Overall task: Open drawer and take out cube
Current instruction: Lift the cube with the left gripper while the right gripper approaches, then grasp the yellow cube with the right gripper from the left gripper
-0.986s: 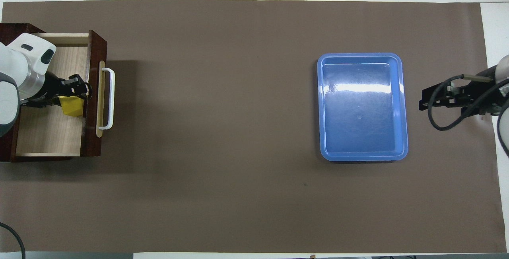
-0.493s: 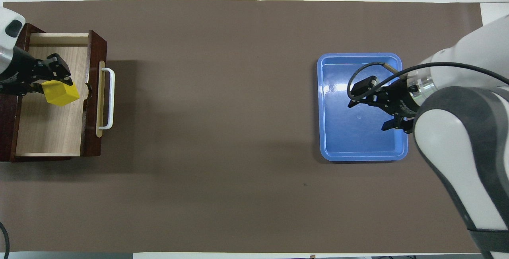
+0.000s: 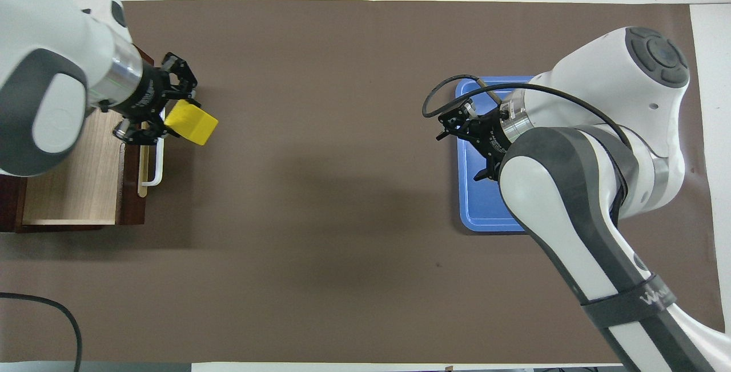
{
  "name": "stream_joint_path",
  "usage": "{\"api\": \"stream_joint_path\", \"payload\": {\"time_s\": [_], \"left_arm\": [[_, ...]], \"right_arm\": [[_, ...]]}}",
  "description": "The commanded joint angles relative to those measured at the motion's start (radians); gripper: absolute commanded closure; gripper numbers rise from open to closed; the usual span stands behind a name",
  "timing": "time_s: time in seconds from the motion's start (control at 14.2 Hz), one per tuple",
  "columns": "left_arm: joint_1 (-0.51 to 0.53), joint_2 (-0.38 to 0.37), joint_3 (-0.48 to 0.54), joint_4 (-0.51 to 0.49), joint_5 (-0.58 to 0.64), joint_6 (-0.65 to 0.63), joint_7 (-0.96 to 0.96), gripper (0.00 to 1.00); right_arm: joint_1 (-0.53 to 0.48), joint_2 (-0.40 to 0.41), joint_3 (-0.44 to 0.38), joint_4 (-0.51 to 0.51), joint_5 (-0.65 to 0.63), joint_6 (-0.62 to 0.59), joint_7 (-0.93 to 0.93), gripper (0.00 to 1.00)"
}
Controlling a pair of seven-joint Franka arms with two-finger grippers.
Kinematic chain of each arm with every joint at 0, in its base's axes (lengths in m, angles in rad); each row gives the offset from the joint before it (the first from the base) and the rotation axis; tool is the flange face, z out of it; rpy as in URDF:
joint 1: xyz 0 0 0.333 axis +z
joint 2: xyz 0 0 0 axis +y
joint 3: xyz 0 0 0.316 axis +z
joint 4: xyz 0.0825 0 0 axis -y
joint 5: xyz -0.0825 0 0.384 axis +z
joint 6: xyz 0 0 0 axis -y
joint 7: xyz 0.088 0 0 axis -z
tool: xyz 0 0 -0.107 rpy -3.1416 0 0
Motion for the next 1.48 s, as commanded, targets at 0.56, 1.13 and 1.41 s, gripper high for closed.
{"api": "stream_joint_path", "payload": {"time_s": [0.56,1.13,1.41], "left_arm": [[-0.273,-0.099,0.017,-0.293,-0.096,0.458,-0.847,1.00],[-0.395,-0.084,0.017,-0.371,-0.096,0.625,-1.022,1.00],[-0.402,-0.088,0.018,-0.403,-0.096,0.649,-1.022,1.00]], "right_arm": [[0.062,0.018,-0.004,-0.090,0.215,0.230,0.174,0.00],[0.158,0.201,-0.004,0.002,0.447,0.361,0.280,0.00],[0.187,0.222,-0.004,0.033,0.454,0.362,0.286,0.00]]}}
